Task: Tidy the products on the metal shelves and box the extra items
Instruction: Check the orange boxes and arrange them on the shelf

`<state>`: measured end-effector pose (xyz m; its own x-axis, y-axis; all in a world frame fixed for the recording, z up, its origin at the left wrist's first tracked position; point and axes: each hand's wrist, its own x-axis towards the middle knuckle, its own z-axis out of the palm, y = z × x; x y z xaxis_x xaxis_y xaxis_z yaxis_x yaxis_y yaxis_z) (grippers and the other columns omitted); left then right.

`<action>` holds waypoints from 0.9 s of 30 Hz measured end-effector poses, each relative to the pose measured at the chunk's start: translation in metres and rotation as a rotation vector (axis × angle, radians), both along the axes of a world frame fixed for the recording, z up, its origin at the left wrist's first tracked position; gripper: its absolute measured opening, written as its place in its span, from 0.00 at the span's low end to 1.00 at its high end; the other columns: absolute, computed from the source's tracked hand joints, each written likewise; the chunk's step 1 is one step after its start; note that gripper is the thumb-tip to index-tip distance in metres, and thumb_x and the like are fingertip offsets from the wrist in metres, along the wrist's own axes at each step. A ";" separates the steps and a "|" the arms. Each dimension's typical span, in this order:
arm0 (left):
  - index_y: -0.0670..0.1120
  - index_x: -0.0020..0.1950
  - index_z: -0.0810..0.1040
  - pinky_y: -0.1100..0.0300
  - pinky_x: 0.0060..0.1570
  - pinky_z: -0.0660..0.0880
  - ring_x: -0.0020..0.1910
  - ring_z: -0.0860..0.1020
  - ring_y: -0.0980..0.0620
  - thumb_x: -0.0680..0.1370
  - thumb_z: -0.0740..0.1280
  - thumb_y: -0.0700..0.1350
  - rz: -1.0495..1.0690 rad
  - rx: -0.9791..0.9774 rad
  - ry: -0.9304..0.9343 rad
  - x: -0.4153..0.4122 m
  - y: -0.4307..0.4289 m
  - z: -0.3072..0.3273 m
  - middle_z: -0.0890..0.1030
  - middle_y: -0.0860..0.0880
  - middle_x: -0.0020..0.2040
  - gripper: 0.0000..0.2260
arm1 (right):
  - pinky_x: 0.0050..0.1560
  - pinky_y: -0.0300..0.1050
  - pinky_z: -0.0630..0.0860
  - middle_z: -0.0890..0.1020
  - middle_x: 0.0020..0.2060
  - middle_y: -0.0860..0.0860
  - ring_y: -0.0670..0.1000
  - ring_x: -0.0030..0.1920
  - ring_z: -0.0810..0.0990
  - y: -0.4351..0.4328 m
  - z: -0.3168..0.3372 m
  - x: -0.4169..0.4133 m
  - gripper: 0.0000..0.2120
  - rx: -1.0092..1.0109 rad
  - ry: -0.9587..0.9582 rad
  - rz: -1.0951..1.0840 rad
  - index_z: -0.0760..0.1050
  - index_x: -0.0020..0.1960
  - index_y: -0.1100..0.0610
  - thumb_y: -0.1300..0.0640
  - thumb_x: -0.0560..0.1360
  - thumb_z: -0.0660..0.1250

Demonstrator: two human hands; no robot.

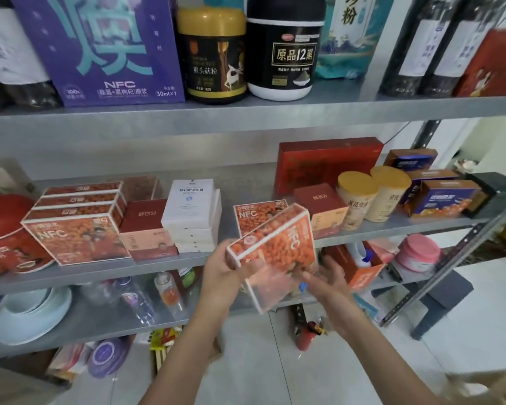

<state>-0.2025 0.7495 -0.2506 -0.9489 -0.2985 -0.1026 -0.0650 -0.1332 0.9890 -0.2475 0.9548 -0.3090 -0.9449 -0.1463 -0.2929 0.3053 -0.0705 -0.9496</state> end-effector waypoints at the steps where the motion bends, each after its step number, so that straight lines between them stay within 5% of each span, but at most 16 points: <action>1: 0.46 0.51 0.78 0.66 0.40 0.78 0.45 0.82 0.55 0.68 0.76 0.32 -0.049 -0.116 0.027 0.000 -0.002 0.001 0.85 0.50 0.47 0.16 | 0.69 0.56 0.68 0.70 0.67 0.46 0.50 0.67 0.71 0.007 0.007 -0.005 0.50 0.058 0.053 -0.054 0.54 0.77 0.49 0.53 0.63 0.78; 4: 0.48 0.52 0.79 0.65 0.46 0.77 0.49 0.82 0.55 0.70 0.75 0.31 -0.230 -0.380 0.119 -0.001 -0.002 0.010 0.84 0.52 0.48 0.17 | 0.65 0.41 0.71 0.69 0.68 0.38 0.39 0.67 0.69 0.024 0.034 -0.017 0.46 0.148 0.309 0.095 0.57 0.76 0.44 0.59 0.66 0.78; 7: 0.49 0.54 0.79 0.60 0.51 0.78 0.52 0.81 0.58 0.71 0.74 0.32 -0.334 -0.468 0.145 -0.005 0.001 0.019 0.84 0.54 0.50 0.17 | 0.48 0.32 0.76 0.82 0.53 0.39 0.42 0.56 0.79 0.032 0.052 -0.024 0.29 0.269 0.422 0.241 0.75 0.62 0.51 0.70 0.66 0.76; 10: 0.54 0.56 0.77 0.56 0.54 0.79 0.54 0.78 0.63 0.72 0.74 0.33 -0.390 -0.499 0.147 -0.009 0.006 0.025 0.82 0.60 0.52 0.20 | 0.40 0.31 0.76 0.85 0.43 0.41 0.40 0.45 0.82 0.037 0.059 -0.023 0.21 0.280 0.472 0.171 0.78 0.51 0.56 0.74 0.64 0.75; 12: 0.58 0.62 0.73 0.57 0.62 0.75 0.61 0.73 0.65 0.72 0.76 0.38 -0.343 -0.700 0.176 -0.013 0.009 0.026 0.77 0.64 0.60 0.25 | 0.40 0.31 0.77 0.85 0.41 0.41 0.38 0.43 0.82 0.038 0.061 -0.020 0.20 0.274 0.513 0.119 0.78 0.48 0.55 0.73 0.64 0.76; 14: 0.60 0.73 0.65 0.63 0.71 0.59 0.70 0.62 0.65 0.70 0.77 0.45 -0.306 -1.004 0.273 -0.017 0.016 0.027 0.67 0.61 0.71 0.35 | 0.43 0.31 0.76 0.85 0.40 0.42 0.38 0.44 0.82 0.038 0.064 -0.017 0.20 0.330 0.582 0.092 0.78 0.48 0.52 0.71 0.63 0.78; 16: 0.55 0.75 0.65 0.66 0.71 0.48 0.71 0.59 0.62 0.70 0.77 0.50 -0.359 -1.178 0.392 -0.021 0.028 0.026 0.67 0.57 0.73 0.37 | 0.46 0.32 0.76 0.84 0.44 0.44 0.40 0.47 0.82 0.036 0.068 -0.014 0.19 0.422 0.675 0.121 0.79 0.50 0.54 0.68 0.63 0.79; 18: 0.52 0.70 0.73 0.63 0.68 0.57 0.66 0.69 0.55 0.70 0.77 0.50 -0.340 -1.216 0.458 -0.024 0.040 0.022 0.76 0.54 0.65 0.30 | 0.48 0.36 0.77 0.84 0.46 0.45 0.43 0.48 0.82 0.034 0.074 -0.012 0.20 0.487 0.722 0.168 0.80 0.52 0.56 0.64 0.63 0.80; 21: 0.53 0.55 0.79 0.63 0.47 0.68 0.50 0.77 0.54 0.69 0.78 0.45 -0.239 -1.014 0.359 -0.025 0.046 0.021 0.80 0.59 0.48 0.17 | 0.46 0.30 0.75 0.82 0.46 0.41 0.39 0.49 0.80 0.032 0.081 -0.012 0.23 0.457 0.745 0.209 0.79 0.55 0.54 0.64 0.63 0.80; 23: 0.52 0.49 0.78 0.59 0.42 0.74 0.44 0.79 0.54 0.68 0.78 0.40 -0.265 -0.698 0.228 -0.025 0.043 0.019 0.81 0.57 0.41 0.15 | 0.50 0.26 0.73 0.80 0.53 0.40 0.35 0.54 0.77 0.039 0.081 -0.014 0.28 0.395 0.713 0.199 0.75 0.61 0.52 0.65 0.65 0.79; 27: 0.44 0.50 0.77 0.61 0.38 0.80 0.45 0.84 0.53 0.66 0.77 0.39 -0.174 -0.107 0.158 -0.019 0.031 0.014 0.85 0.51 0.45 0.16 | 0.51 0.27 0.73 0.77 0.59 0.38 0.31 0.58 0.74 0.067 0.071 -0.015 0.33 0.308 0.559 0.073 0.70 0.66 0.46 0.56 0.64 0.78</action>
